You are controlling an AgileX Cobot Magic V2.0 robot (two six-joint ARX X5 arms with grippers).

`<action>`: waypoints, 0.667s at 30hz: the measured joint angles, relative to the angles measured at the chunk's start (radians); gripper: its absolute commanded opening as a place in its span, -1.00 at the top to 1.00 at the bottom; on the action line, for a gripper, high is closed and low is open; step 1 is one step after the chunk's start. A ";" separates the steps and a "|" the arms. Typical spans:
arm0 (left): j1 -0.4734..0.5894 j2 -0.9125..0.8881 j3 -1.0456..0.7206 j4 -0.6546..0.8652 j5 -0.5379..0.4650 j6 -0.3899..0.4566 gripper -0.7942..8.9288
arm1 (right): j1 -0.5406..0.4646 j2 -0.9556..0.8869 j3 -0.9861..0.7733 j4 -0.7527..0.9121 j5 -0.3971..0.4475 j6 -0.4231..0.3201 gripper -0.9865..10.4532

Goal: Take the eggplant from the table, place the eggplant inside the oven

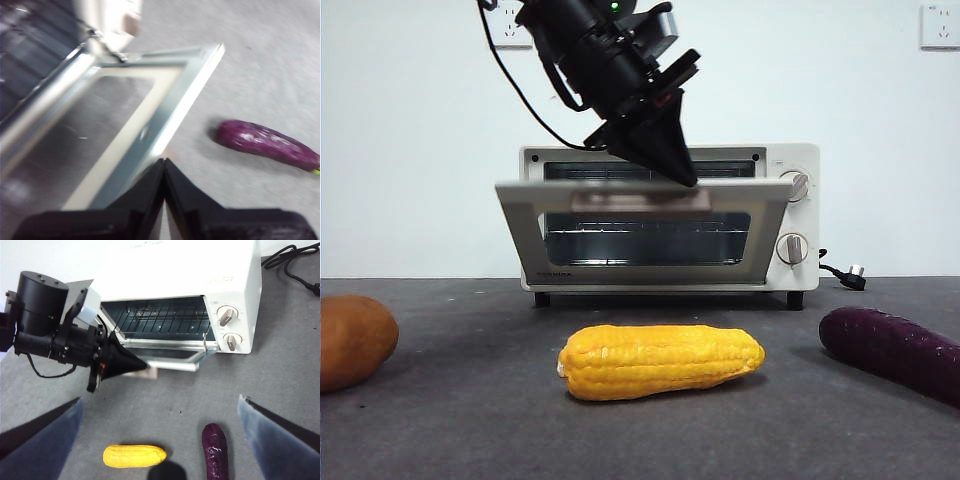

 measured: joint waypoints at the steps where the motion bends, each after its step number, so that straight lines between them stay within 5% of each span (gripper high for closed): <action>1: -0.010 0.000 0.000 -0.008 0.000 0.000 0.85 | 0.000 0.001 0.000 0.000 0.000 -0.001 -0.27; 20: -0.050 -0.007 0.000 -0.018 -0.002 0.000 0.85 | 0.000 0.027 0.000 -0.002 0.000 -0.011 -0.27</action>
